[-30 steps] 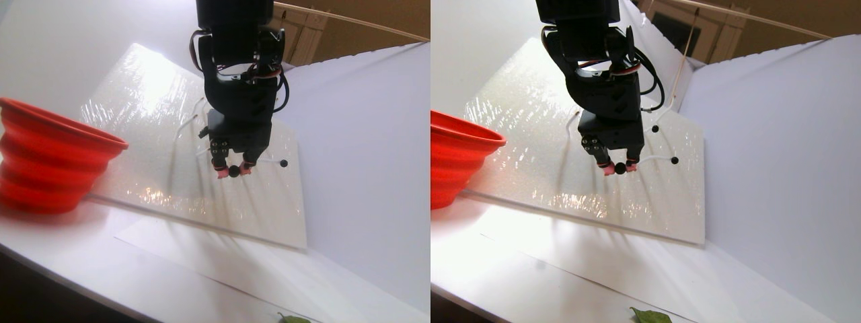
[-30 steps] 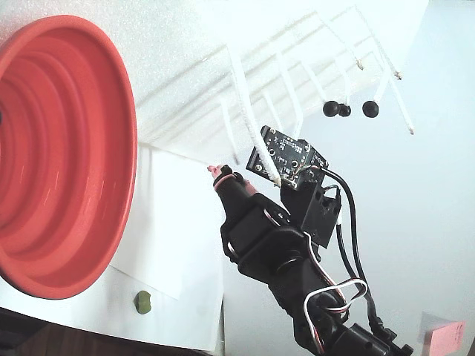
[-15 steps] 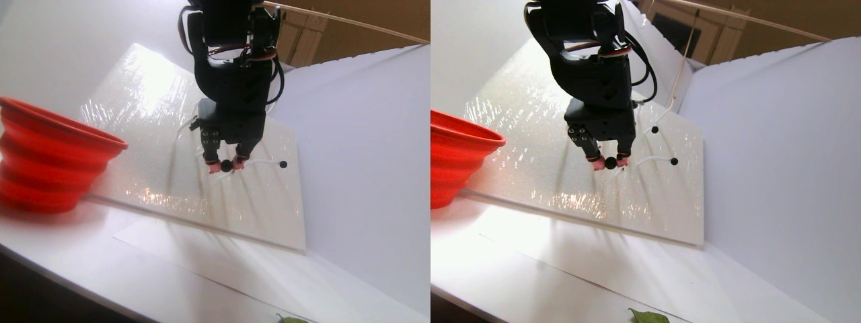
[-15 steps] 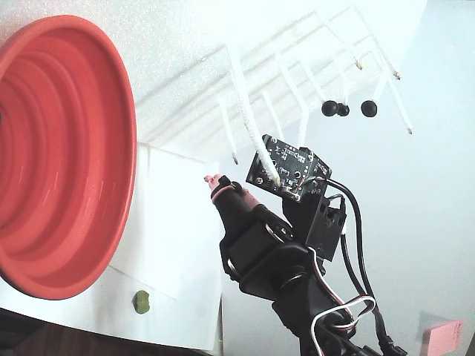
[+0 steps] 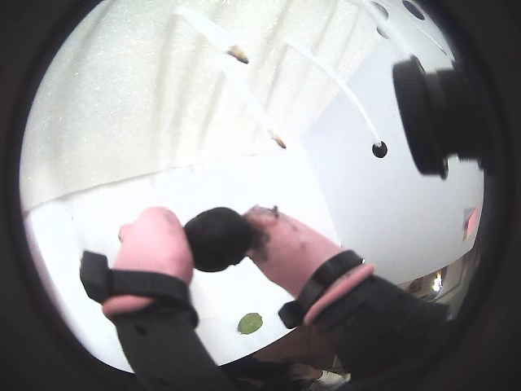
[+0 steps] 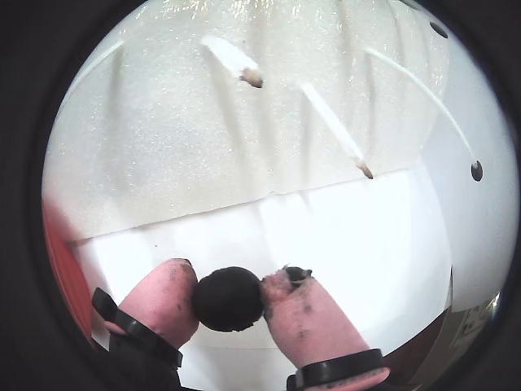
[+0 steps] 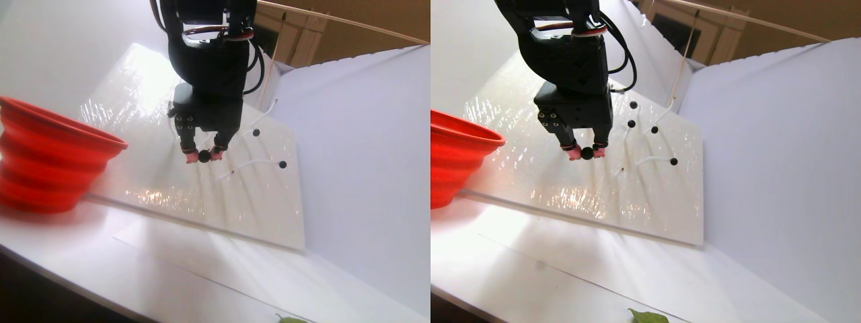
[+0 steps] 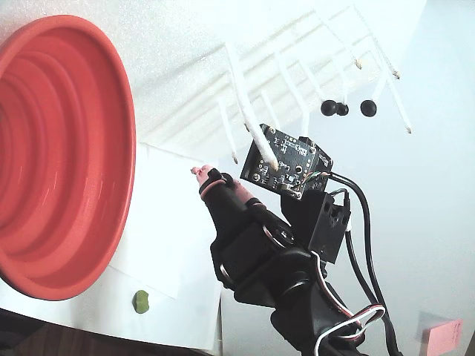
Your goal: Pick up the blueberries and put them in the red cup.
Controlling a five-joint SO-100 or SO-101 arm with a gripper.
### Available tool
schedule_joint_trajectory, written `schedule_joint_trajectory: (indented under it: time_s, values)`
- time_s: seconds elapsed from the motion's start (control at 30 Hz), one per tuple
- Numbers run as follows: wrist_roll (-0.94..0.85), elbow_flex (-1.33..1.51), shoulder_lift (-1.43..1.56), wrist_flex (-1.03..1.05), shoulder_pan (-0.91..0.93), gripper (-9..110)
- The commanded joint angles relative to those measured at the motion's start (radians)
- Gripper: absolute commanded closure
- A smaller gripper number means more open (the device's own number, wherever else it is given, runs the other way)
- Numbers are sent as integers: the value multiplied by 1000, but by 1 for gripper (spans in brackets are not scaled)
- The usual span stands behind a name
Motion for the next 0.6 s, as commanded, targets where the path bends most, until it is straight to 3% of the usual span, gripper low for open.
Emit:
schedule_joint_trajectory:
  time_s: [0.0, 0.57]
  values:
    - [25, -6, 130, 14, -17, 87]
    - [106, 64, 265, 97, -143, 86]
